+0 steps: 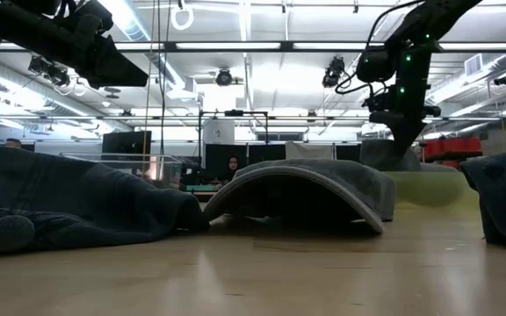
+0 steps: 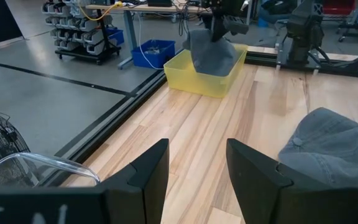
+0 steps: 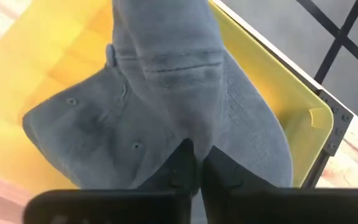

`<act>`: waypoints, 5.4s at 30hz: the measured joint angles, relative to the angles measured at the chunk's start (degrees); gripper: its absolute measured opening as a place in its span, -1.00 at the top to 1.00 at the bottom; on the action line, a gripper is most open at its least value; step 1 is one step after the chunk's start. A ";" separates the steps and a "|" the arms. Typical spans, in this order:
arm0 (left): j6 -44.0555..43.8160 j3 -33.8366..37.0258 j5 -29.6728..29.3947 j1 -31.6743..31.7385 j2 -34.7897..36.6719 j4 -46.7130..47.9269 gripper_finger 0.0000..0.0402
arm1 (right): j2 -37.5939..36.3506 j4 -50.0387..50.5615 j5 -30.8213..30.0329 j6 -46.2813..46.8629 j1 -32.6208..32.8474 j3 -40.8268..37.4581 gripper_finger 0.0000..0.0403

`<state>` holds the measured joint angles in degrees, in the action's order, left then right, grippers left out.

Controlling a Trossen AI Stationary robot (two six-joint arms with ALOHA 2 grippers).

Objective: Pick & Place hat
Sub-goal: Put the right black cap into the yellow bin, then put the black cap into the yellow bin

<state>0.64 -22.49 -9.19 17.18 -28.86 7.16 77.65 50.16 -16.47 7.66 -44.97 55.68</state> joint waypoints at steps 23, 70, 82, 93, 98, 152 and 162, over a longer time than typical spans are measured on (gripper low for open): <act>-0.04 0.01 0.00 0.01 0.00 0.17 0.18 | 0.00 0.37 16.67 7.91 9.70 8.43 0.22; -4.96 0.01 0.00 0.01 0.00 0.26 0.18 | 13.38 -43.19 25.73 4.92 51.98 -9.92 0.22; -4.65 0.01 0.00 0.00 -0.02 0.22 0.18 | 17.40 -43.83 27.83 4.89 51.91 -9.90 0.24; -4.46 0.01 0.00 0.01 0.00 0.15 0.18 | 17.38 -27.94 31.01 -6.29 51.95 -6.10 0.93; -4.44 0.01 0.00 0.01 -0.02 0.15 0.18 | 17.38 -5.98 27.35 -24.81 52.00 6.51 0.96; -10.56 0.01 -9.17 0.01 0.00 -0.12 0.18 | 8.63 13.39 -12.33 -99.71 8.72 8.02 0.82; -10.49 0.01 -9.22 0.01 0.00 -0.11 0.18 | 8.63 14.42 -11.86 -96.93 10.22 13.89 0.67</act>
<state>-9.85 -22.48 -18.41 17.19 -28.86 7.05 86.28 64.58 -28.33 -89.27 -34.75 69.57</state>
